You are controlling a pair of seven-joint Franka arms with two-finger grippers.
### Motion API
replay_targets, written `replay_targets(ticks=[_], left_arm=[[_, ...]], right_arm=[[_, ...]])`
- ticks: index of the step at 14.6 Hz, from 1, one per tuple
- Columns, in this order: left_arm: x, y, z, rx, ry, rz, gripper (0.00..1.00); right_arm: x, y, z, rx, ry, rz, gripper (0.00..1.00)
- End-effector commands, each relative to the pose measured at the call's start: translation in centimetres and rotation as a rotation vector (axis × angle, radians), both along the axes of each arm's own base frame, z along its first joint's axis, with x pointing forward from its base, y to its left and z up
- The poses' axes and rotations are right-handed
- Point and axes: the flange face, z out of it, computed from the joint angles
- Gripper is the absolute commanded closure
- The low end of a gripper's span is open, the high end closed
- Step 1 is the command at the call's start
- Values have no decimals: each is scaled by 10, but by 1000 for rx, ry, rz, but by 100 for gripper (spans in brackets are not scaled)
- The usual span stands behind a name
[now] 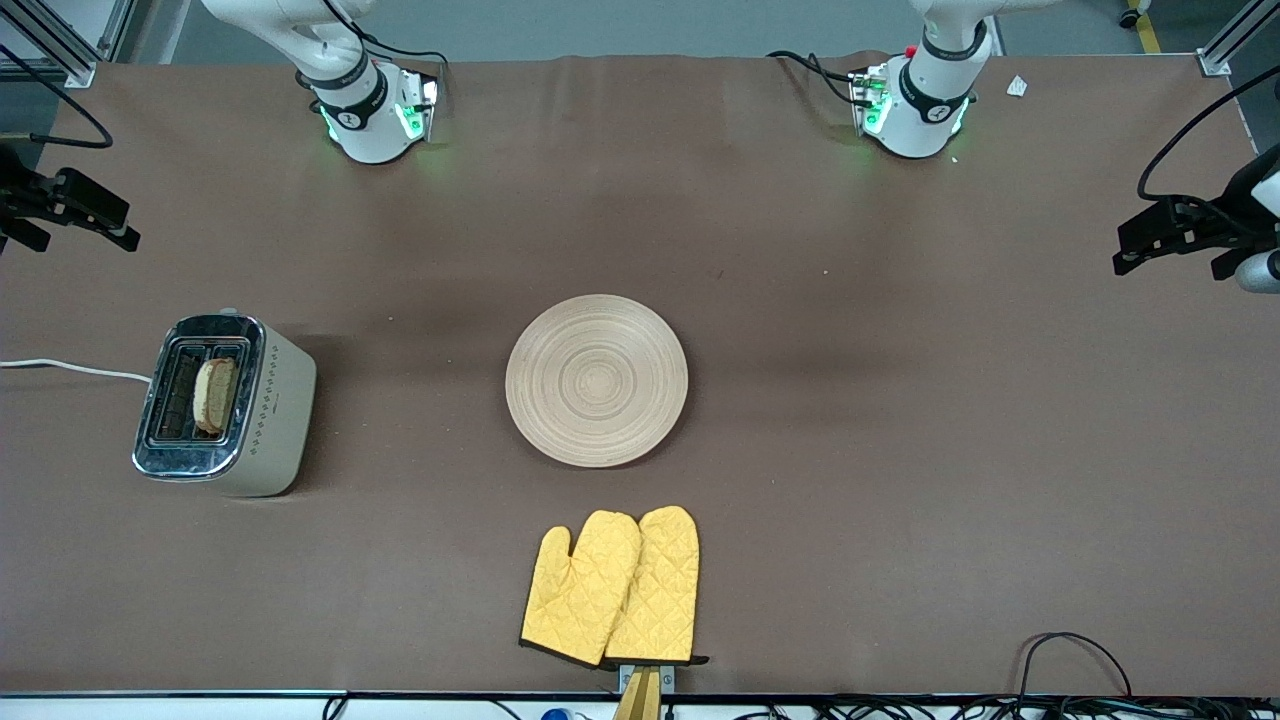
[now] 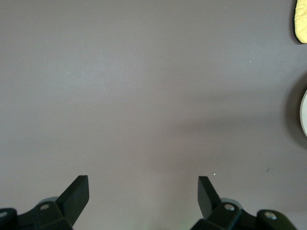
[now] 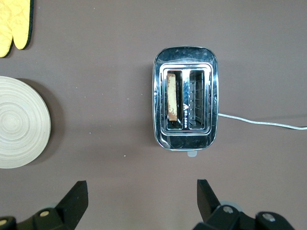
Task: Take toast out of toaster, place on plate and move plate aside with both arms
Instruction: 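Reach the right gripper to the toaster while the left gripper approaches the plate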
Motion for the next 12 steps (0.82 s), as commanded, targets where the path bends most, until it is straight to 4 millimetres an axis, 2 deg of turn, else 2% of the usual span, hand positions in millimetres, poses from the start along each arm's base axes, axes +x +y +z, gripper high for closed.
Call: replay_targets(ticks=[1,3,6,12], left_arm=[[6,-5,-1,13,7,-27,0],[11,-6,-3,7,-8,-29,0],[23,-11,-21,-2,-2,-38,0],[30,-30,-31,-3,-2,-53,0]], right_arm=[[-7,0,4,15,-3,-8,0],[-6,0,4,15,-6,-8,0],[-7,0,4,15,-3,-8,0],[-7,-1,4,15,-3,-10,0]])
